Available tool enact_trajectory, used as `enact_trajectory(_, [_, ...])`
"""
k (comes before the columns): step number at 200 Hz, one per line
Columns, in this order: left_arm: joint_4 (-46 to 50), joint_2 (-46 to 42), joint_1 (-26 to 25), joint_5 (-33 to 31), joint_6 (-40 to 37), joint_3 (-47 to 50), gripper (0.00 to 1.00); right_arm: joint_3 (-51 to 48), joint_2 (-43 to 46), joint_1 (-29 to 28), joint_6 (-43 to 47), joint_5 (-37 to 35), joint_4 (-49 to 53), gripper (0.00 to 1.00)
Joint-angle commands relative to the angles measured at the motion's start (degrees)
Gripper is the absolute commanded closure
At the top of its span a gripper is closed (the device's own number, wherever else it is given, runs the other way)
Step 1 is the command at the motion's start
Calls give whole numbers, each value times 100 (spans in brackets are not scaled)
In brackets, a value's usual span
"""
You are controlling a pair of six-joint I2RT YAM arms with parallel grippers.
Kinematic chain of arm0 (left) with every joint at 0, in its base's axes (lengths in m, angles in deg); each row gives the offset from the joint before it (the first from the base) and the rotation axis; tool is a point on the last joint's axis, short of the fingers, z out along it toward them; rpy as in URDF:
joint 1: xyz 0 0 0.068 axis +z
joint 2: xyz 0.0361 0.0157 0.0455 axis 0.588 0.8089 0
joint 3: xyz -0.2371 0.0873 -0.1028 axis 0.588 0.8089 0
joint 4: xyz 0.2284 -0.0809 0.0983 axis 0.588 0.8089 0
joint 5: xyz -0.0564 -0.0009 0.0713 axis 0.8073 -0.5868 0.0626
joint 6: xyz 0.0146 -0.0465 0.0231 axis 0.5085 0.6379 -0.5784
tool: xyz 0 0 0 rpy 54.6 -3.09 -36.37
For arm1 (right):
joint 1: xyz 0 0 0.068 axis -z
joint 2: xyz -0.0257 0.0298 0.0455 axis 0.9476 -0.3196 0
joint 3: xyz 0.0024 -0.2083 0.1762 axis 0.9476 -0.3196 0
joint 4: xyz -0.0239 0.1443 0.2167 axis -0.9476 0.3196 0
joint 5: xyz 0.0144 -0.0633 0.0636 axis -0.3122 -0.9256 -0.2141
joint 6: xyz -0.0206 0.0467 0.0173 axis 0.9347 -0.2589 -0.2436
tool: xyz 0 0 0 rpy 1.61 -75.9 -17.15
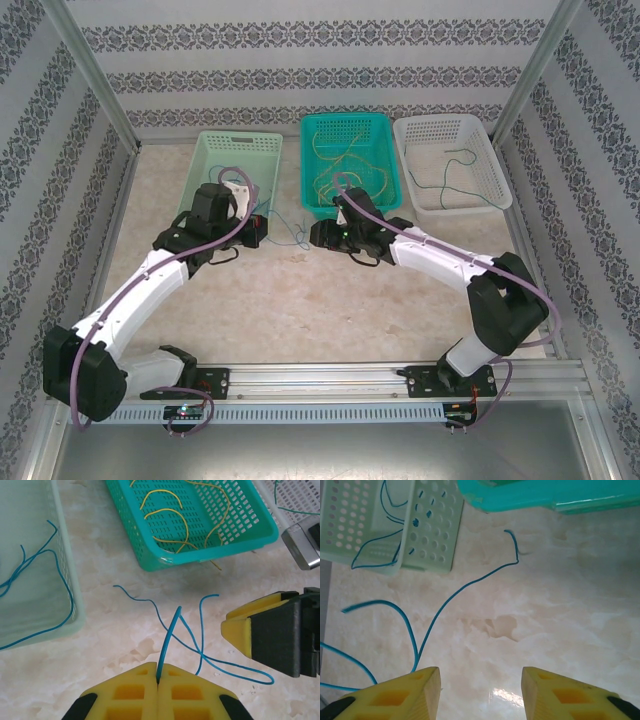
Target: Untangle the cables
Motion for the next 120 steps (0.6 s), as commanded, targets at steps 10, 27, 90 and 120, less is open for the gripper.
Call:
enact_trajectory(10, [415, -258, -79, 19, -318, -190, 100, -227, 233, 94, -140, 69, -433, 53])
enact_trajectory(27, [375, -355, -75, -66, -230, -222, 100, -316, 329, 91, 74, 47, -481, 51])
enact_trajectory(90, [148, -302, -59, -189, 67, -765, 100, -748, 661, -45, 1196, -569, -137, 49])
enact_trajectory(120, [10, -238, -62, -4, 241, -953, 100, -963, 786, -275, 1472, -623, -669, 40])
